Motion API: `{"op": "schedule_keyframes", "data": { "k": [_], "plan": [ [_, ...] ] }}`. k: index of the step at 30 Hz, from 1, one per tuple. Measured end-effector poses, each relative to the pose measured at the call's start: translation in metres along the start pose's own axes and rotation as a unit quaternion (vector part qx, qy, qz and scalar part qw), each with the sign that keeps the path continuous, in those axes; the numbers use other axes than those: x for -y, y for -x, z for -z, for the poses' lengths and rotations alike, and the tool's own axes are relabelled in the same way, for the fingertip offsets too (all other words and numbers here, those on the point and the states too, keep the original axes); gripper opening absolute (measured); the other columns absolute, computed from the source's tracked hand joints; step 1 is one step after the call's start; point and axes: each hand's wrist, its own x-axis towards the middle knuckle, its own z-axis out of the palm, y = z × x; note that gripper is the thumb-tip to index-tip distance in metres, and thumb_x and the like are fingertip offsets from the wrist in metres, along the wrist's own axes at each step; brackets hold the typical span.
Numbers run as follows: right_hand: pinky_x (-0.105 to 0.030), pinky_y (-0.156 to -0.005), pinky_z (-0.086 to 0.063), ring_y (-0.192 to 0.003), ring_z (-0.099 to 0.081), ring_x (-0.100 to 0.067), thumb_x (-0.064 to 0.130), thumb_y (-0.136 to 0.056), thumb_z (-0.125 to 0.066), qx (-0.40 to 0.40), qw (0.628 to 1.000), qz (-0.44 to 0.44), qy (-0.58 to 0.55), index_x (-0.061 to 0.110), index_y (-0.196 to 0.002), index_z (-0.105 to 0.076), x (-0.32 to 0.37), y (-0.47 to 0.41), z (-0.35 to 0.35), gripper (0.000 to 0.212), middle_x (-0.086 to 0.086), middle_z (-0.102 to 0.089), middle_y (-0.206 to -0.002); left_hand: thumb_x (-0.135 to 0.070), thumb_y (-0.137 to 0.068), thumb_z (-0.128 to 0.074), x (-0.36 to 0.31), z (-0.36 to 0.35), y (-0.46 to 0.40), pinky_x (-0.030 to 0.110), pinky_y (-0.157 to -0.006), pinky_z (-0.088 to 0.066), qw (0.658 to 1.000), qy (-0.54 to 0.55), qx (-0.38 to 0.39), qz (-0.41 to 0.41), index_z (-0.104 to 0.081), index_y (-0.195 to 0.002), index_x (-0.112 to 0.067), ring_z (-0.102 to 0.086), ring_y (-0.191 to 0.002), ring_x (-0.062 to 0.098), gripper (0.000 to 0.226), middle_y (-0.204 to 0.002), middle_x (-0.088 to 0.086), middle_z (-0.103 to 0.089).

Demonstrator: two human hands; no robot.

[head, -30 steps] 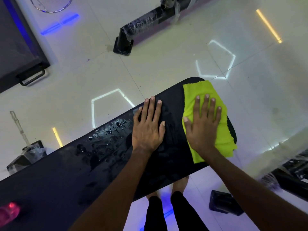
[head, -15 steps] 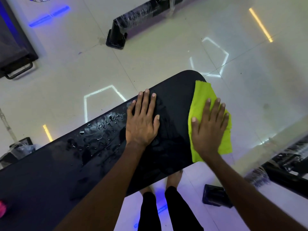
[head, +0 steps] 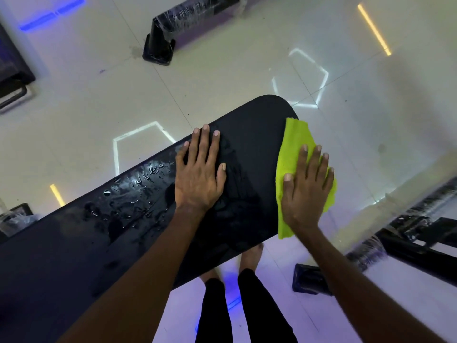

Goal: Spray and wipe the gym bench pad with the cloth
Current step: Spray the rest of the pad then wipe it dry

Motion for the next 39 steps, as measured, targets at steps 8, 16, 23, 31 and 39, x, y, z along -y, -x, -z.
{"op": "schedule_keyframes", "data": {
  "k": [8,16,23,31,39],
  "plan": [
    [-0.063,-0.131,-0.011,-0.164,-0.009,-0.042,0.048,-0.107,-0.025,0.025,0.996,0.080,0.036,0.015,-0.169,-0.015,0.009,-0.012,-0.006,0.071,-0.018,-0.010,-0.177,-0.043,-0.107,-0.028,0.000,0.000,0.000,0.047,-0.127,-0.015,1.000,-0.003,0.000,-0.003,-0.007,-0.168,-0.016,-0.009,-0.164,0.025,0.070,-0.177,0.009,-0.007],
    [-0.057,-0.131,-0.017,-0.164,-0.016,-0.038,0.045,-0.108,-0.026,-0.018,0.995,-0.093,-0.019,0.011,-0.168,-0.020,0.011,0.022,-0.004,0.070,-0.016,-0.015,-0.177,-0.043,-0.106,-0.027,0.000,-0.001,0.000,0.048,-0.125,-0.015,1.000,-0.008,-0.010,-0.005,-0.008,-0.168,-0.016,-0.012,-0.164,0.027,0.070,-0.177,0.010,-0.010],
    [-0.064,-0.131,-0.008,-0.163,-0.010,-0.046,0.052,-0.106,-0.027,0.020,0.999,-0.044,0.023,0.010,-0.169,-0.016,0.056,0.019,-0.015,0.077,-0.021,-0.012,-0.176,-0.042,-0.106,-0.030,0.001,0.001,0.000,0.048,-0.127,-0.016,1.000,0.008,-0.008,-0.005,-0.009,-0.168,-0.016,-0.013,-0.163,0.027,0.070,-0.177,0.011,-0.010],
    [-0.061,-0.130,-0.014,-0.164,-0.014,-0.040,0.046,-0.105,-0.029,-0.026,0.988,-0.151,-0.019,0.008,-0.168,-0.018,0.039,0.038,-0.011,0.074,-0.018,-0.014,-0.177,-0.042,-0.107,-0.028,0.000,0.004,0.001,0.048,-0.127,-0.019,1.000,0.004,-0.004,-0.010,-0.008,-0.168,-0.015,-0.012,-0.163,0.028,0.070,-0.177,0.011,-0.009],
    [-0.065,-0.131,-0.008,-0.164,-0.007,-0.042,0.048,-0.105,-0.026,0.035,0.993,0.111,0.034,0.011,-0.169,-0.014,0.071,0.021,-0.014,0.075,-0.018,-0.010,-0.177,-0.036,-0.108,-0.038,0.011,0.023,0.003,0.049,-0.129,-0.019,0.998,0.038,0.041,-0.026,-0.019,-0.167,-0.012,-0.012,-0.164,0.030,0.067,-0.175,0.015,-0.013]
  ]
}}
